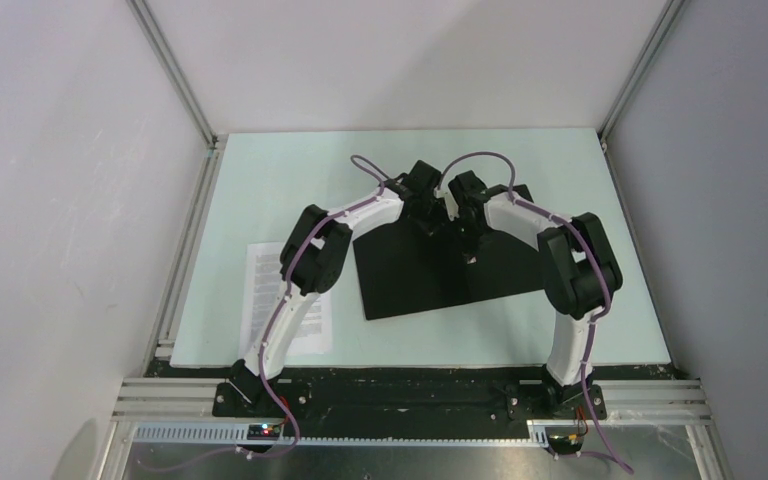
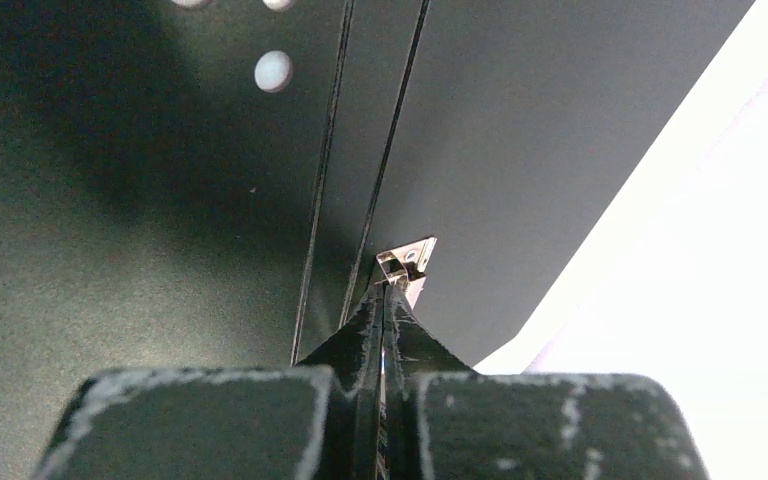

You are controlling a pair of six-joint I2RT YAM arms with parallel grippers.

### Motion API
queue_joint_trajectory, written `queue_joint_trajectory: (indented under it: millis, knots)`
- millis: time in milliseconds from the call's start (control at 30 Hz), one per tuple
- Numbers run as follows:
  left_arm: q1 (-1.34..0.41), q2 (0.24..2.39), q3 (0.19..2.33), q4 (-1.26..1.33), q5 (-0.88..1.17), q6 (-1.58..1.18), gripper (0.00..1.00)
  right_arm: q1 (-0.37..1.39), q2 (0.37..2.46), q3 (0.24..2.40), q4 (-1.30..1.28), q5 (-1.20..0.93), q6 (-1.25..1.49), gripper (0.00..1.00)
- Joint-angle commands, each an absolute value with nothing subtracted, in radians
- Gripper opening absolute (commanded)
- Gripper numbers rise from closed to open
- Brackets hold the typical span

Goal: Put the files into the folder

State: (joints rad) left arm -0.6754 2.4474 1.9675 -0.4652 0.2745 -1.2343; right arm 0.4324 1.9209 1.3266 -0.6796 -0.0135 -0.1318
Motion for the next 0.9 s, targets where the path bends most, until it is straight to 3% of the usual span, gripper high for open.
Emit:
queue_joint_trajectory:
  millis: [0, 233, 400, 500, 633, 667, 733, 767, 867]
  knots:
    - [-0.679, 2.449, 1.927, -0.561, 0.249, -1.231, 0.00, 0.426, 1.998, 1.310, -0.673, 0.191, -0.171, 0.05]
    - [-0.677, 2.448, 1.925, -0.560, 0.251, -1.229, 0.00, 0.425, 1.826, 1.415, -0.705, 0.193, -0.228, 0.02]
    - [-0.676, 2.448, 1.928, -0.561, 0.245, -1.239, 0.00, 0.427, 1.670, 1.643, -0.838, -0.164, -0.208, 0.10]
    - [-0.665, 2.439, 1.937, -0.545, 0.244, -1.213, 0.02, 0.419, 1.645, 1.651, -0.875, -0.228, -0.192, 0.14]
    - [-0.639, 2.400, 2.013, -0.478, 0.282, -1.074, 0.17, 0.325, 1.665, 1.604, -0.930, -0.336, -0.306, 0.16]
    - [-0.633, 2.390, 2.033, -0.461, 0.296, -1.004, 0.28, 0.265, 1.679, 1.607, -0.949, -0.371, -0.366, 0.16]
    - [-0.614, 2.349, 2.096, -0.450, 0.309, -0.872, 0.44, 0.174, 1.701, 1.638, -0.961, -0.489, -0.435, 0.26]
    - [-0.597, 2.334, 2.123, -0.450, 0.311, -0.828, 0.48, 0.150, 1.720, 1.653, -0.964, -0.546, -0.469, 0.40]
    - [-0.543, 2.243, 2.130, -0.451, 0.323, -0.616, 0.63, 0.092, 1.764, 1.736, -1.017, -0.628, -0.589, 0.57]
